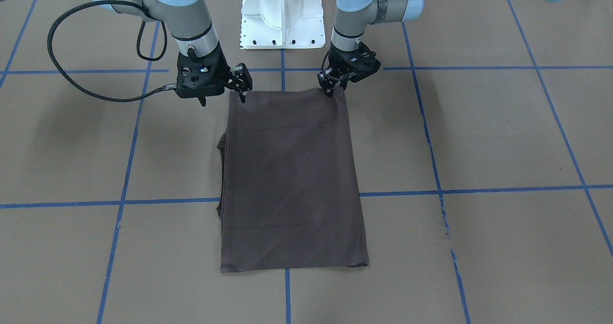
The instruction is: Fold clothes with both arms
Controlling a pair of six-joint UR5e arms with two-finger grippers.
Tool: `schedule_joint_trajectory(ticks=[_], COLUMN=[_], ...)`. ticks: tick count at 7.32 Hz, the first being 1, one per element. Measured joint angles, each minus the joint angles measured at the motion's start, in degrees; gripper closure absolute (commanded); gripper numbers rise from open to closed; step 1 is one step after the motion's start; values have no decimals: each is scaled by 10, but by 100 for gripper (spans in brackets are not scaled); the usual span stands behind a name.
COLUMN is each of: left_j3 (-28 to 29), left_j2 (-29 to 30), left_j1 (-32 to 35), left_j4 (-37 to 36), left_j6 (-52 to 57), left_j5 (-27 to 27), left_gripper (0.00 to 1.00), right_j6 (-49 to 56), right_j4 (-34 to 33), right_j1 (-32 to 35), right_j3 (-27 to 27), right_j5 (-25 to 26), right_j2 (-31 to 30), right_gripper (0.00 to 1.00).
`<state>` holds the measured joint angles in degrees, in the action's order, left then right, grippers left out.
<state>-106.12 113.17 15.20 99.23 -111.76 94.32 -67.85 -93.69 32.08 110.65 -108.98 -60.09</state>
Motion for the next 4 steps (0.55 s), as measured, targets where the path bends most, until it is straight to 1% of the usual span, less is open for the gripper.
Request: schedule_joint_trajectory(ticks=[1, 4], left_j3=[0, -11], left_j2=[0, 4], left_j1=[0, -1], left_j4=[-1, -21], left_j6=[0, 4], left_j5=[0, 1], left_gripper=[100, 100], right_j6=[0, 0], right_j4=[0, 0], right_j1=[0, 0], right_j3=[0, 0], right_j5=[0, 0], right_j2=[0, -1], right_gripper=[0, 0])
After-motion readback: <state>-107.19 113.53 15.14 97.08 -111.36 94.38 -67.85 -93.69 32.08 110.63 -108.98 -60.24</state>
